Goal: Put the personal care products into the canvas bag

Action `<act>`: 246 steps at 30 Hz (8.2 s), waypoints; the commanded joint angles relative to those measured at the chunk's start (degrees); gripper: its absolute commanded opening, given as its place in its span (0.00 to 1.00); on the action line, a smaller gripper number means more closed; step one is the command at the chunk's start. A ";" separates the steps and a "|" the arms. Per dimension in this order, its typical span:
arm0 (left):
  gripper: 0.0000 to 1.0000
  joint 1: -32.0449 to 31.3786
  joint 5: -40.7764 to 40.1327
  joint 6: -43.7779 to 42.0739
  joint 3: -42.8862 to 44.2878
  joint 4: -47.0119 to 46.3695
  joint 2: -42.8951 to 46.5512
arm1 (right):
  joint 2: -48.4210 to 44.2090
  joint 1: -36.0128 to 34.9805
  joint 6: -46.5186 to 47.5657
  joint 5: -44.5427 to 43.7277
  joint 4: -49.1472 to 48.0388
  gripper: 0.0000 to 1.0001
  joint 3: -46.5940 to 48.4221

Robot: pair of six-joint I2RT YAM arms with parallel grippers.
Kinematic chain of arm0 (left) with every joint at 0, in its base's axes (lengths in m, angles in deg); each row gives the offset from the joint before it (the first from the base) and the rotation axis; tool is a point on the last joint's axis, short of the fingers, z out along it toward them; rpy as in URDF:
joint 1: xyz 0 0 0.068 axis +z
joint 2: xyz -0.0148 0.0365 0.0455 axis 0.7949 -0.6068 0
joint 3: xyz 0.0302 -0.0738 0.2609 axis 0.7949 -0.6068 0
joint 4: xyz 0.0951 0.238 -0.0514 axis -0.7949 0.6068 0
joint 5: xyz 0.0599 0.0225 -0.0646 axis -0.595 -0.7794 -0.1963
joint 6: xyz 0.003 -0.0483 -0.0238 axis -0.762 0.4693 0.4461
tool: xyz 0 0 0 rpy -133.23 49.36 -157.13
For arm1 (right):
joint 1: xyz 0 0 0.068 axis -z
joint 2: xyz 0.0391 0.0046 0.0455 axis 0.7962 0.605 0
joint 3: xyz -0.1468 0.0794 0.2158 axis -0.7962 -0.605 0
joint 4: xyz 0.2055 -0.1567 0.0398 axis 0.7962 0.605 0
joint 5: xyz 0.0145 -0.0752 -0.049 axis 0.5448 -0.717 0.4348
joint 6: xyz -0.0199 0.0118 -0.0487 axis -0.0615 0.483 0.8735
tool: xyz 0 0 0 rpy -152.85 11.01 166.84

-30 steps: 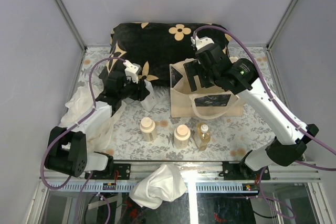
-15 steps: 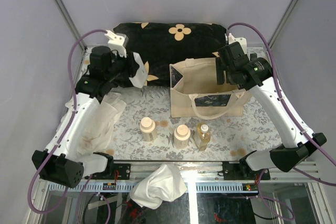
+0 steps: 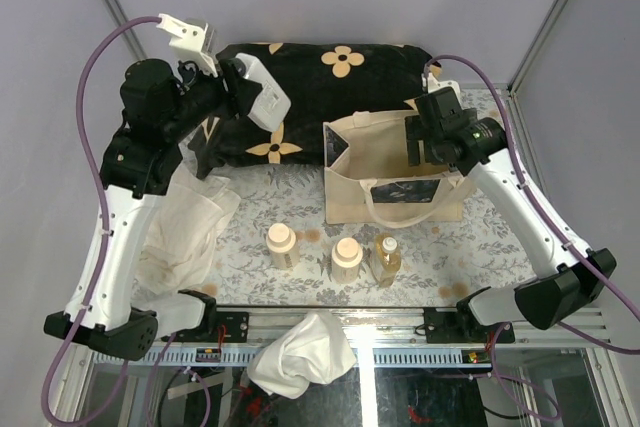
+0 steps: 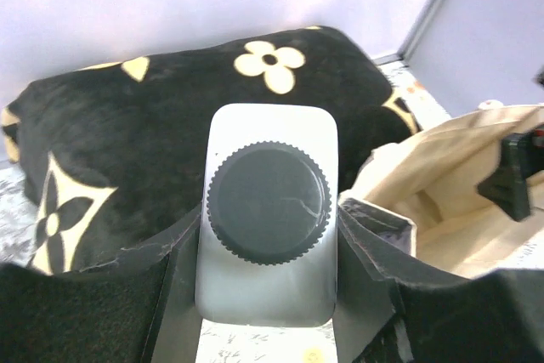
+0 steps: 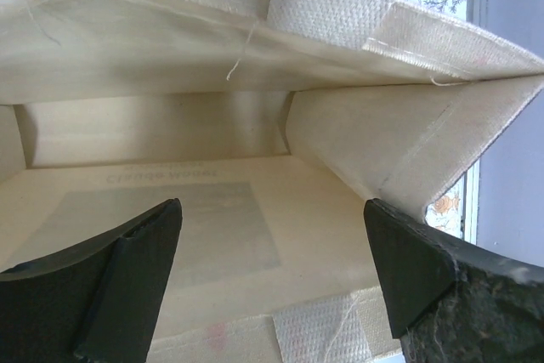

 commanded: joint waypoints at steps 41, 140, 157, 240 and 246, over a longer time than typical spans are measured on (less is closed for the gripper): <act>0.00 -32.94 -15.22 -1.56 -3.26 -29.44 -18.60 | 3.77 7.47 -1.94 -10.48 2.01 0.99 3.15; 1.00 -34.68 -33.10 27.97 -26.82 24.86 2.98 | 7.03 8.00 2.21 -7.81 2.98 0.99 5.64; 1.00 -34.66 -26.51 31.74 -39.08 16.77 0.17 | 5.59 8.00 2.47 -6.95 2.76 0.99 4.45; 0.84 -31.06 -20.58 27.59 -41.28 20.39 -1.52 | 4.25 7.99 2.14 -7.54 2.97 0.99 1.73; 0.84 -31.04 -19.90 28.68 -41.66 22.80 -0.01 | 4.32 8.04 2.17 -7.60 2.89 0.99 1.63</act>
